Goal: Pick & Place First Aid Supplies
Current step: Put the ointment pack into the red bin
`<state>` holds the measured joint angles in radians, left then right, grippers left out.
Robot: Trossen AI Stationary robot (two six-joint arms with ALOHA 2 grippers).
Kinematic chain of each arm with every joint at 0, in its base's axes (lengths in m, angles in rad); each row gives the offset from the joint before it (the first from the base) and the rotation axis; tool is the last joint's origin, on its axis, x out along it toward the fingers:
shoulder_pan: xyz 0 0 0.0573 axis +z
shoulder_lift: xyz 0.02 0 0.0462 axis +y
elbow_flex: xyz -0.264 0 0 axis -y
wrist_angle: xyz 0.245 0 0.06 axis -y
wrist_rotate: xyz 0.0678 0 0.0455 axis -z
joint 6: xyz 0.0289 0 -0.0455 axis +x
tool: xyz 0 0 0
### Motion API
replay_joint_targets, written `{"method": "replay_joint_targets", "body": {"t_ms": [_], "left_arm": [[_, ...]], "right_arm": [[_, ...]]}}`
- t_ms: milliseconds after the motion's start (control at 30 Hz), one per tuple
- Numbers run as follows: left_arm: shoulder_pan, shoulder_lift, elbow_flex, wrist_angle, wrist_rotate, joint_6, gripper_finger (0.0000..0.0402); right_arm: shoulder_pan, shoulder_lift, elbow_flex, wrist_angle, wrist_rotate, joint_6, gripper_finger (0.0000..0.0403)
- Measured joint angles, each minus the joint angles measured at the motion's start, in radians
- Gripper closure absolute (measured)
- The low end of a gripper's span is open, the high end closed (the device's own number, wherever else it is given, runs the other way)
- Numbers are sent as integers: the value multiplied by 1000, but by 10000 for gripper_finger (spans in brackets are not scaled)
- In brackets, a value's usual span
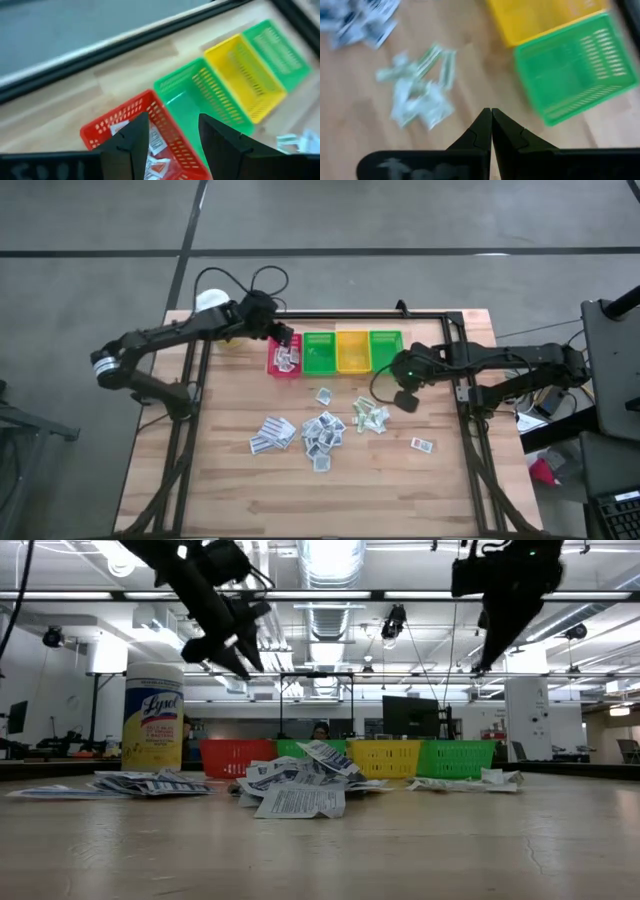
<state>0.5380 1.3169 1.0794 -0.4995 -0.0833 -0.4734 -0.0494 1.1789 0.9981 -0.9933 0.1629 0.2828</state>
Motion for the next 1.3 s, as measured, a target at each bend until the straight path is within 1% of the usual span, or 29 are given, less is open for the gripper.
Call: {"method": "replay_joint_targets", "body": {"t_ms": [100, 200, 333, 433, 567, 667, 800, 967, 1100, 1200, 1300], "left_arm": [[-22, -47, -1, 16, 15, 51, 238], [-42, -79, -1, 33, 17, 89, 238], [-58, -105, -1, 78, 16, 154, 238], [-65, -110, -2, 123, 20, 219, 238], [-65, -110, -2, 174, 67, 292, 238], [-65, -109, -4, 192, 100, 324, 238], [-66, -109, -5, 197, 133, 358, 238], [-73, -109, -5, 215, 171, 366, 238], [-98, -109, -5, 241, 187, 374, 238], [-123, -114, -5, 242, 187, 374, 238], [-144, -124, -5, 242, 188, 376, 238]], "right_arm": [[21, -8, 1, -60, -99, -10, 394], [42, -27, 0, -114, -198, 33, 394], [67, -36, -5, -188, -263, 159, 394], [90, -41, -16, -197, -300, 218, 394], [126, -40, -40, -190, -323, 285, 394], [157, -41, -59, -163, -341, 345, 385], [196, -40, -86, -149, -361, 426, 356], [242, -39, -123, -138, -359, 524, 305], [292, -39, -178, -88, -358, 564, 270], [333, -39, -236, -32, -358, 601, 256], [366, -39, -287, 6, -357, 642, 252]]}}
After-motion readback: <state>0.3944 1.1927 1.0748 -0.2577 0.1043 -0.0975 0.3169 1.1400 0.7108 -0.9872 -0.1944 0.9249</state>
